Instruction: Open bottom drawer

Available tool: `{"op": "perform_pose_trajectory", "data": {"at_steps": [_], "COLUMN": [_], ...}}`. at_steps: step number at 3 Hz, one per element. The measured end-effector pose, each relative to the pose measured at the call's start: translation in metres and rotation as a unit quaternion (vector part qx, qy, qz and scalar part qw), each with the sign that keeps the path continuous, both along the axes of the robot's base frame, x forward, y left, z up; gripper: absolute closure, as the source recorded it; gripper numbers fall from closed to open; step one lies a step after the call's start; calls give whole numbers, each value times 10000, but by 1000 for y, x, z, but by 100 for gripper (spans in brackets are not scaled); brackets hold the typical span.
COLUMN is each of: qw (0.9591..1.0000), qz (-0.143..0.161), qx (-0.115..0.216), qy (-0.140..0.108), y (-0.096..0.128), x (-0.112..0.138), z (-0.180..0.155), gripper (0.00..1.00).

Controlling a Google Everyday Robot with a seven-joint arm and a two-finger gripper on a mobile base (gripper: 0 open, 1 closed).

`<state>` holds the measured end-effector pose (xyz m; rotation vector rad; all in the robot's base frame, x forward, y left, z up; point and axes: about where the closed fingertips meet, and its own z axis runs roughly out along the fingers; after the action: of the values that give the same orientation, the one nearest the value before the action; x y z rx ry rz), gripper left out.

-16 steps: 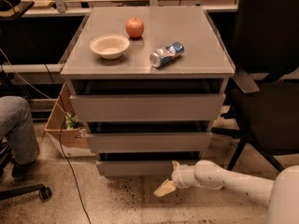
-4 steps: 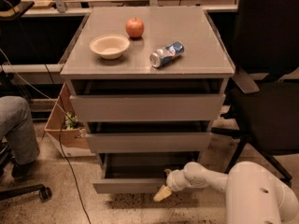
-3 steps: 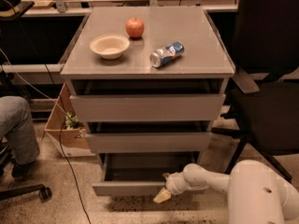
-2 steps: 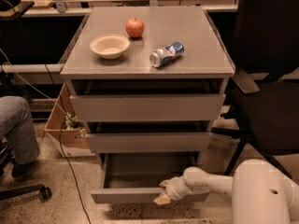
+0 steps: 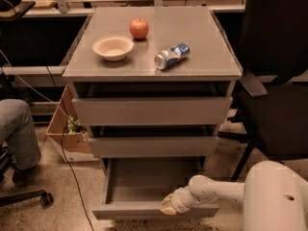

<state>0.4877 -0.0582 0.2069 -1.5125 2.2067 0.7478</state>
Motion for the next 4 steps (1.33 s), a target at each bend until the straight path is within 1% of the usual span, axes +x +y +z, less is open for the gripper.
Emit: {"op": "perform_pose_trajectory", "data": {"at_steps": [1,2,3,4], "qw": [10000,9999,9993,9985], "qz": [0,12,-60,-191], "qx": [0,-132,-351,-512], "qy": [0,54,85,100], "y": [0,-2,-12,-22], "x": [0,-3,8,27], "z": [-1,14,29,42], "gripper": [48,24,24,47]}}
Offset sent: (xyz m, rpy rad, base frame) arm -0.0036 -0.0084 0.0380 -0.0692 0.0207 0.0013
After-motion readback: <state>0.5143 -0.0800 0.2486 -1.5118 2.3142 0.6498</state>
